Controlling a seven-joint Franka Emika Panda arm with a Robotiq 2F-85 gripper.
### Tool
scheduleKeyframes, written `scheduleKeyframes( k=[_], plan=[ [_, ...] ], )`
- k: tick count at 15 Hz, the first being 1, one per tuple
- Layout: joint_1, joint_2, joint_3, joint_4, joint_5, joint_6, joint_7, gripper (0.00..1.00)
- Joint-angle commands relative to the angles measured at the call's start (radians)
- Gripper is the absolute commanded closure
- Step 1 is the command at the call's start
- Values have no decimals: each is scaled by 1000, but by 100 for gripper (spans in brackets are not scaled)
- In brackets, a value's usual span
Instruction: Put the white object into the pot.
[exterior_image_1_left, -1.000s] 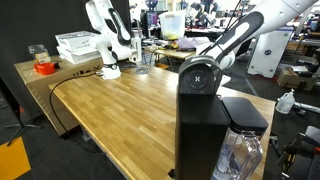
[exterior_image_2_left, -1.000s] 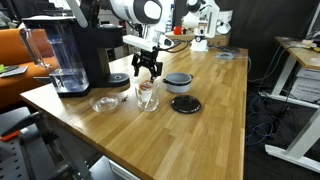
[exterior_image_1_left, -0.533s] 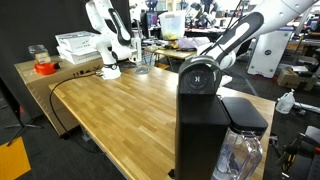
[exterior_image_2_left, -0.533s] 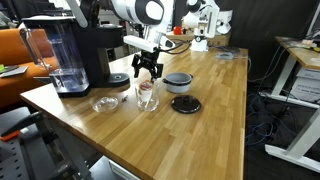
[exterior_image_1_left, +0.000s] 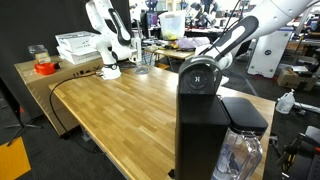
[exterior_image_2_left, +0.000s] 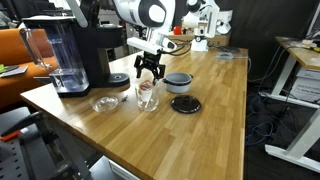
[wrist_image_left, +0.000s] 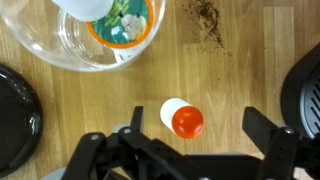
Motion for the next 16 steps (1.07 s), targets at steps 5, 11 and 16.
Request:
scheduleKeyframes(
  k=[5, 11, 16],
  plan=[
    [-19, 53, 17, 61, 2, -30, -21, 0],
    [-21, 52, 17, 58, 4, -26, -19, 31],
    [-20, 48, 16, 56, 1, -30, -20, 66]
  ],
)
